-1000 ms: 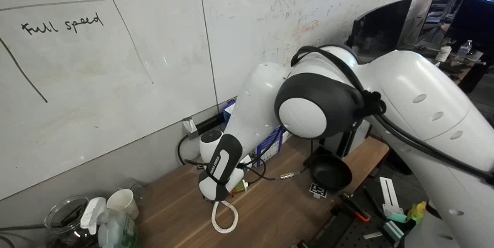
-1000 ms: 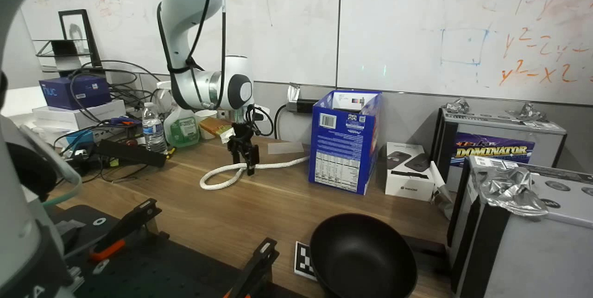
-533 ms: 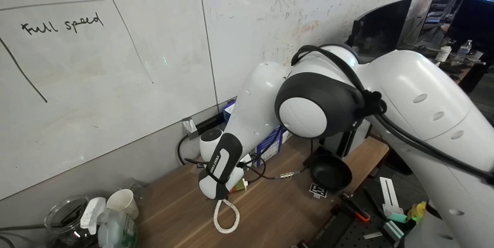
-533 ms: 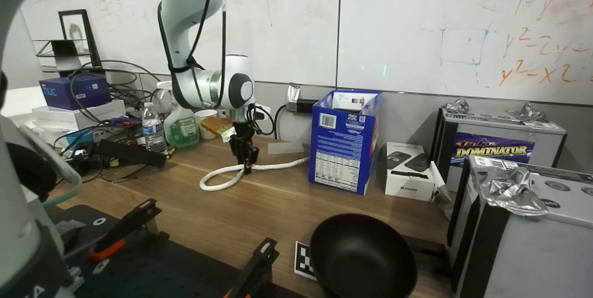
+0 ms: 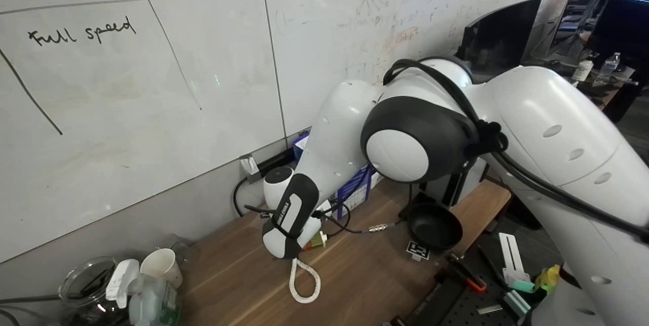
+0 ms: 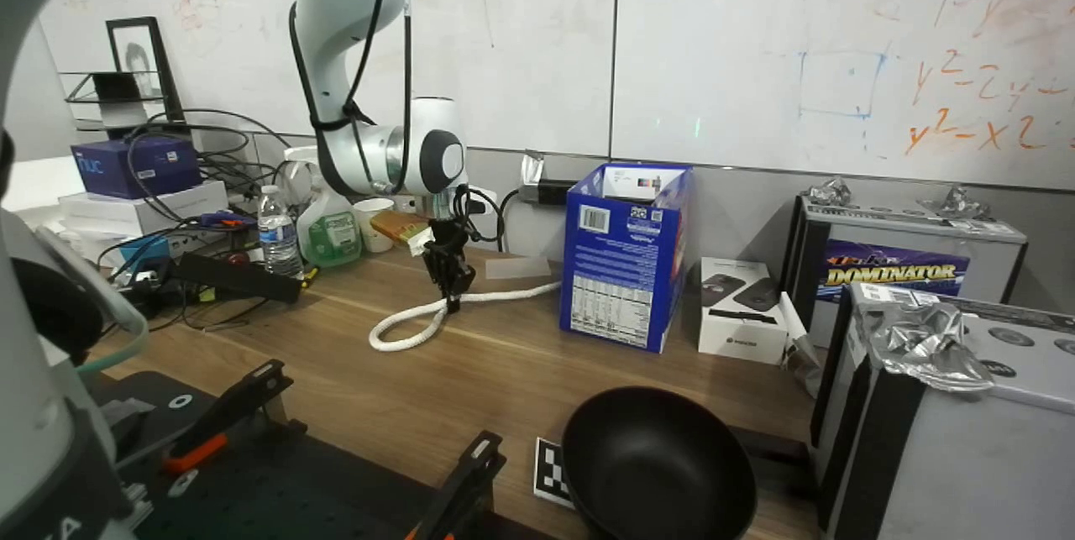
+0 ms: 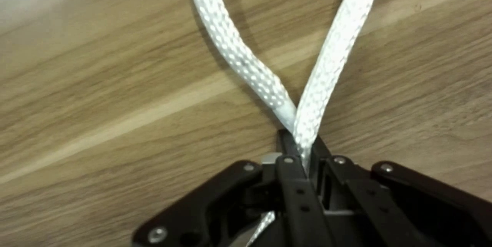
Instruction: Put the white ropes inside the blue box
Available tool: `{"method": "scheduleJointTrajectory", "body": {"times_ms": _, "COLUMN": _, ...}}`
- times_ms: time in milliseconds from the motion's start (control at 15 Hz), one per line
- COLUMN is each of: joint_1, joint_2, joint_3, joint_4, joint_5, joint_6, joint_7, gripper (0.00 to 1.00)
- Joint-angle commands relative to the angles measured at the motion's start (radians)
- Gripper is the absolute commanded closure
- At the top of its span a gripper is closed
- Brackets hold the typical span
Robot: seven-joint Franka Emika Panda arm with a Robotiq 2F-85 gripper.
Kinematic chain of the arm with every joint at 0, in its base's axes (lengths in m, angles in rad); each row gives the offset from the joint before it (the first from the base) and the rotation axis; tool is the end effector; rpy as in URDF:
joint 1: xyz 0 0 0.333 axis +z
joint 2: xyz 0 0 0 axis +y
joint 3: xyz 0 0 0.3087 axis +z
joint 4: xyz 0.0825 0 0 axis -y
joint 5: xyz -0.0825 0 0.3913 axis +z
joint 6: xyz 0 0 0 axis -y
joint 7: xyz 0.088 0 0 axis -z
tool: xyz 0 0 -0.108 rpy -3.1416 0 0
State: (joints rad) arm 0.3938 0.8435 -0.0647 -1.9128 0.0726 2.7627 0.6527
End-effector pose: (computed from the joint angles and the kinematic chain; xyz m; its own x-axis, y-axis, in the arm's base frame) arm 0.5674 0.1892 0.0386 0.9325 -0.3606 0.0204 -0.3609 -0.9326 0.0107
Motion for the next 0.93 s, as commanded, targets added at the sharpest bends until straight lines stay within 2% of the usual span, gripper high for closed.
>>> {"method": "scheduleJointTrajectory", "body": {"times_ms": 0, "joint_1": 0.034, "joint_2": -0.089, "joint_3": -0.067, "joint_4": -0.039, "joint_5": -0.022, "joint_6": -0.045, "joint_7": 0.02, "gripper": 0.89}}
{"method": "scheduleJointTrajectory", "body": {"times_ms": 267, "joint_1": 0.057, "joint_2": -0.258, "joint_3": -0.155, "joint_4": -0.123, "joint_5": -0.089, "joint_6": -0.089, "joint_7": 0.035, "gripper": 0.89}}
{"method": "scheduleJointTrajectory", "body": {"times_ms": 467, "joint_1": 0.075, "joint_2": -0.387, "joint_3": -0.226, "joint_4": -0.161, "joint_5": -0.192, "joint_6": -0.139, "joint_7": 0.097, "gripper": 0.89}}
{"method": "scheduleJointTrajectory", "body": {"times_ms": 667, "joint_1": 0.037, "joint_2": -0.531, "joint_3": -0.231, "joint_4": -0.183, "joint_5": -0.293, "joint_6": -0.215, "joint_7": 0.143, "gripper": 0.89}}
{"method": "scheduleJointTrajectory", "body": {"times_ms": 867, "joint_1": -0.023, "joint_2": -0.669, "joint_3": -0.193, "joint_4": -0.176, "joint_5": -0.385, "joint_6": -0.318, "joint_7": 0.175, "gripper": 0.89}}
